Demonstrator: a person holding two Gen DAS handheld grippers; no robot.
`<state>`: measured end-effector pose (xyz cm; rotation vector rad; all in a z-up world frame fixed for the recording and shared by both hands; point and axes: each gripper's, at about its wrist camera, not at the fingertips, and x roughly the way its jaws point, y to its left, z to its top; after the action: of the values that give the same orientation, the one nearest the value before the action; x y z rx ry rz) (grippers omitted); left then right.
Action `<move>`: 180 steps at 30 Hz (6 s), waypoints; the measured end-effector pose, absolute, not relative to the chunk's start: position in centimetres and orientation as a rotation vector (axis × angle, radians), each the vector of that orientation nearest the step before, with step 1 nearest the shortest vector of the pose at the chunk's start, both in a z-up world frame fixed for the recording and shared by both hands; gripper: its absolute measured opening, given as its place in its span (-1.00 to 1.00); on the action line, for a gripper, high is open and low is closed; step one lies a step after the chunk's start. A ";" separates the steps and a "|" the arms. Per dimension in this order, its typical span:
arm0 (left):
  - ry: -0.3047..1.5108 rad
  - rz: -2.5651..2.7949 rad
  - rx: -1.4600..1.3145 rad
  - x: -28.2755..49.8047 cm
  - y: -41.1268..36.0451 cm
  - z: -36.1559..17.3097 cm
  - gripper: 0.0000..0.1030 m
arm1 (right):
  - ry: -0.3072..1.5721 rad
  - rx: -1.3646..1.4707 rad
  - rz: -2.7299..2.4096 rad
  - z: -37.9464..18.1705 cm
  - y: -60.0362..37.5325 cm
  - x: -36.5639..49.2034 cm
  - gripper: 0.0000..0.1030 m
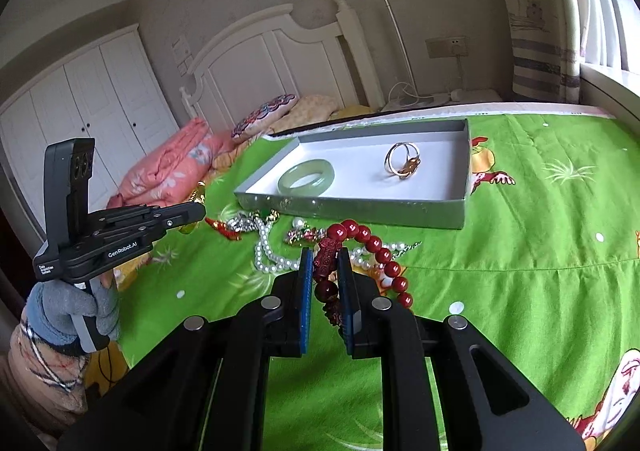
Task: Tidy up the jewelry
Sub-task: 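Grasp the gold bangle with the left gripper while the right gripper lifts the red bracelet, then lower the gold bangle and red bracelet into the box while both grippers open, then grasp the multicolored bead bracelet with the right gripper, then grasp the gold pin with the left gripper while the right gripper holds the bead bracelet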
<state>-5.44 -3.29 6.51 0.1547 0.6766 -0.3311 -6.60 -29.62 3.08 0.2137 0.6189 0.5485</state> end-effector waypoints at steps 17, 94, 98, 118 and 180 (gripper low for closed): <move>0.662 -0.377 0.210 -4.2 -6.6 8.1 -0.94 | 0.567 0.375 0.611 6.1 -31.9 -5.2 -0.71; 0.772 -0.184 -0.377 -3.3 6.9 1.7 0.95 | 0.811 -0.274 0.517 0.2 -21.6 -3.1 -0.42; 0.773 -0.183 -0.377 -3.3 6.9 1.6 0.95 | 0.841 -0.283 0.485 -0.1 -21.5 -1.7 -0.41; 0.811 -0.178 -0.361 -2.7 6.6 1.3 0.95 | 0.847 0.414 0.871 0.2 -30.0 0.3 -0.78; 0.741 -0.557 0.309 -0.9 -10.3 4.0 -0.77 | 0.639 0.658 0.910 1.2 -35.6 -1.3 -0.77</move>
<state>-0.93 -10.27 4.00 0.3087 0.7413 -0.5568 -1.27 -35.65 1.18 0.6575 0.6393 0.9096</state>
